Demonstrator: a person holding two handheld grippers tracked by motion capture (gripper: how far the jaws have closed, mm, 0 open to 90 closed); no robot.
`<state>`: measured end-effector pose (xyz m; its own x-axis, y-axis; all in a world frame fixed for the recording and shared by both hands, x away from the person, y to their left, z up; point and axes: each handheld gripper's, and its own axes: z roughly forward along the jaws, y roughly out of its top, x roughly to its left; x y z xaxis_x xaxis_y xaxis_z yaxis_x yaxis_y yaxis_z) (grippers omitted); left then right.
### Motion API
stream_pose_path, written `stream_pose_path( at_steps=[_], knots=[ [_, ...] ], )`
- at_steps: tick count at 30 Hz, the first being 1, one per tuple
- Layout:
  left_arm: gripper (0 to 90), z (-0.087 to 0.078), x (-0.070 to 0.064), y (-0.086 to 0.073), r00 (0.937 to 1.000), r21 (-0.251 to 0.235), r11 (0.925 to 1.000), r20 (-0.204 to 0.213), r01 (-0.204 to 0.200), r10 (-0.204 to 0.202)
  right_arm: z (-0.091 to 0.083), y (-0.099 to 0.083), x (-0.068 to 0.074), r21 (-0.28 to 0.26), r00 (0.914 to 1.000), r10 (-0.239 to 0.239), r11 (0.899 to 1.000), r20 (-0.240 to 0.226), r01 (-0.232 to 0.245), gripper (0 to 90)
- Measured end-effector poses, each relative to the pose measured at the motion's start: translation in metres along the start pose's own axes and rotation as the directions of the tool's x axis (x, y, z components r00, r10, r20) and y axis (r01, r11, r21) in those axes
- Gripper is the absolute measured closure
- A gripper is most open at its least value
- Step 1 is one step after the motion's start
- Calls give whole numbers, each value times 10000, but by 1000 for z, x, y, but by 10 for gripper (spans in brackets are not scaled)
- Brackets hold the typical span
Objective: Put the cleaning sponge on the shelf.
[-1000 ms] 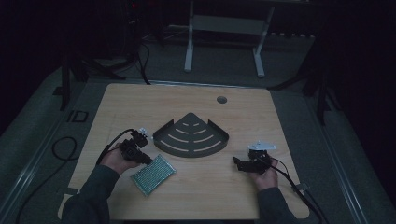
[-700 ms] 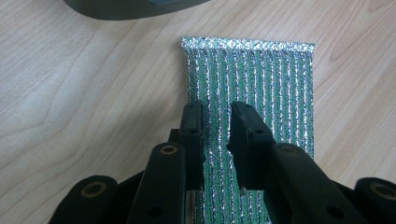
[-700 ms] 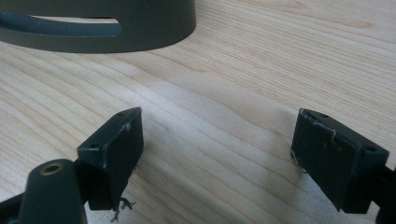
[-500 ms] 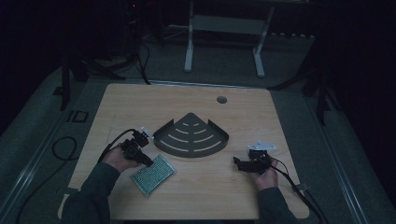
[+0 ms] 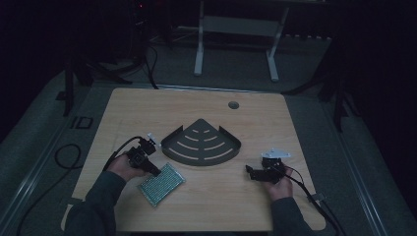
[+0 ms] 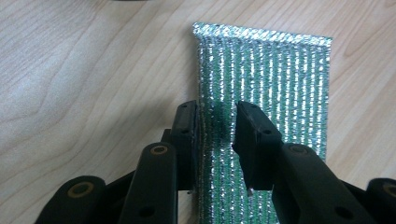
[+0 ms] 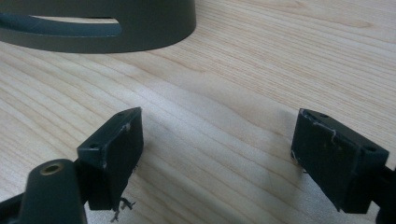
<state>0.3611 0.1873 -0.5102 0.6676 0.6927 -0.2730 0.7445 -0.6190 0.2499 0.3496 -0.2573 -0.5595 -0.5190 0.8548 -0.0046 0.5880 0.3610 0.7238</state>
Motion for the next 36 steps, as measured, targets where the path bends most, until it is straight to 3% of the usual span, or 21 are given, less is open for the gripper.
stream_pose_path(
  at_steps=[16, 22, 26, 36],
  knots=[
    [791, 7, 8, 1, 9978, 207, 9992, 559, 343, -354, 0, 0, 0, -1, 10000, -5, 10000, -6, 5, 164],
    [890, 6, 6, 1, 9985, 207, 9997, 529, 118, -129, 0, 0, 0, -8, 10000, -15, 10000, -8, 15, 163],
    [898, 5, 4, 3, 9988, 308, 9995, 477, 50, -65, 0, 0, 0, -6, 10000, -15, 10000, -9, 15, 164],
    [900, -8, 4, 1, 9991, -72, 9999, 413, 107, -104, 0, 0, 0, -6, 10000, -13, 10000, -9, 13, 164]
  ],
)
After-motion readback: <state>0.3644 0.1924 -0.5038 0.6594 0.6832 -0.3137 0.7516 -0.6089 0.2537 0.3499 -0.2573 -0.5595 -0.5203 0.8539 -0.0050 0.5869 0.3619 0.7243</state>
